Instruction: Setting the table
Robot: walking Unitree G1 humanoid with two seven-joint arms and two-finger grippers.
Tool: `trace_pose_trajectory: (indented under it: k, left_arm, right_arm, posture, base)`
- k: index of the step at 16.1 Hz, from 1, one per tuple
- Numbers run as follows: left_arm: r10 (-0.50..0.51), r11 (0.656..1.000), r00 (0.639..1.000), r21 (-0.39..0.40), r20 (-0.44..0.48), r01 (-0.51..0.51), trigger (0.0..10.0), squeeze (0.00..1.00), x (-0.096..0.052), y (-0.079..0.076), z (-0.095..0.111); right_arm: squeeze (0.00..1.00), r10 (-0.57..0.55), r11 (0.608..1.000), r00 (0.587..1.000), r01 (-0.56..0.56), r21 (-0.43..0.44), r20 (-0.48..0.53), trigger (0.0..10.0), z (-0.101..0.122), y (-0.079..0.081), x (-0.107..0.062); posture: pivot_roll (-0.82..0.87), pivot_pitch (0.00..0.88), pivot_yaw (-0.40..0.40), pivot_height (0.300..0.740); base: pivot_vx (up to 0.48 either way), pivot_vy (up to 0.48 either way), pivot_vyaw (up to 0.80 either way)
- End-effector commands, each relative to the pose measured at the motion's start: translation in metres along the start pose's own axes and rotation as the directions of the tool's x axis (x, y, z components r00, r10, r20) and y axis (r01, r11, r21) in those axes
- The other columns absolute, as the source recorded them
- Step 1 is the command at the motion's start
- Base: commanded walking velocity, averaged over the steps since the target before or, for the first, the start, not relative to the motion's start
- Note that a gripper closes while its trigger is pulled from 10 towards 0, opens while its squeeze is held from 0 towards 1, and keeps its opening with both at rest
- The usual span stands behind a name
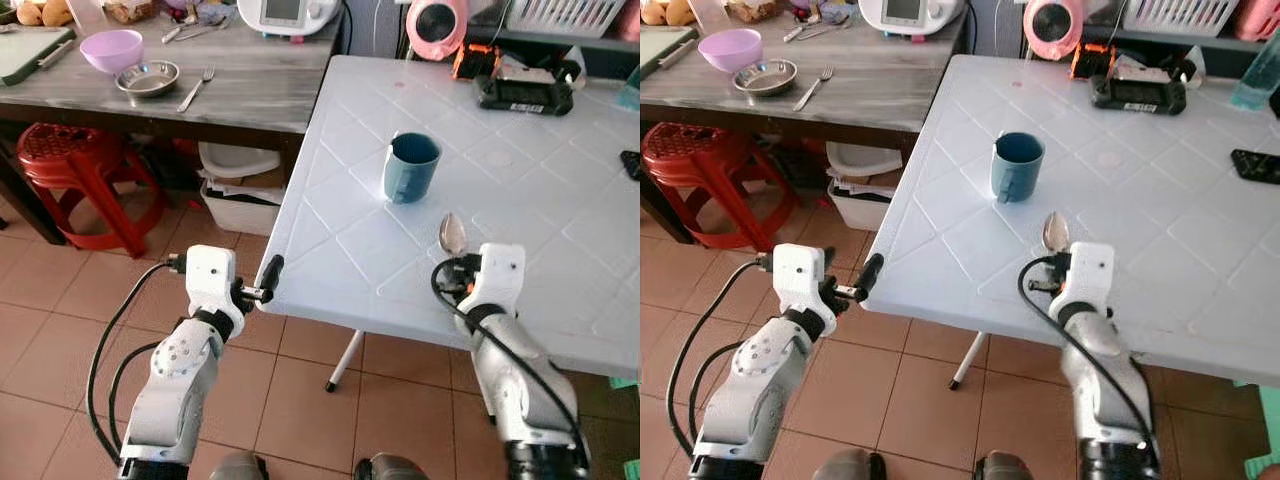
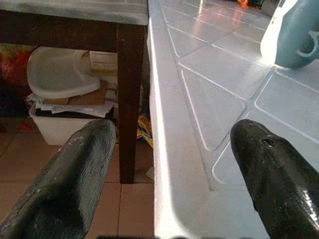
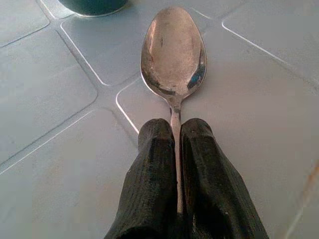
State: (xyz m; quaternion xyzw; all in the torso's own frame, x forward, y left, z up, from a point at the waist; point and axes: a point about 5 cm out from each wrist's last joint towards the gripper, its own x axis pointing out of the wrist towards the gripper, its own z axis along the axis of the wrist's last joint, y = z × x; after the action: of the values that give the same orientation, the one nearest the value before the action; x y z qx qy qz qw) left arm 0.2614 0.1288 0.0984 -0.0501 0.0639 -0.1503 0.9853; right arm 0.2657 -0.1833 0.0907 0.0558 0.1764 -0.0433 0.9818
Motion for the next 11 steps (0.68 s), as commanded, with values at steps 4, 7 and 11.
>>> trace_pose_trajectory:
  k: [4,7,11]
  left_arm:
    - [0.013,0.999,0.999,-0.042,0.041,-0.012,10.0,0.0,0.008,0.0,0.004]
    - [0.015,0.999,0.998,-0.032,0.059,-0.013,10.0,0.0,0.012,-0.002,0.006]
    - [0.081,0.996,0.992,-0.037,0.1,-0.077,10.0,0.0,0.018,0.004,0.009]
  right_arm:
    - [0.0,0.053,0.998,0.993,-0.055,0.012,0.108,10.0,0.005,0.024,-0.015]
    - [0.0,0.039,0.999,0.987,-0.043,0.018,0.157,10.0,0.009,0.026,-0.019]
    - [0.0,0.022,0.999,0.984,-0.029,0.037,0.177,10.0,0.012,0.024,-0.016]
  posture:
    - [-0.04,0.0,0.014,0.74]
    - [-0.04,0.0,0.016,0.74]
    - [-0.04,0.0,0.011,0.74]
  base:
    - [0.0,0.076,0.0]
    - [0.0,0.48,0.0]
    - [0.0,0.48,0.0]
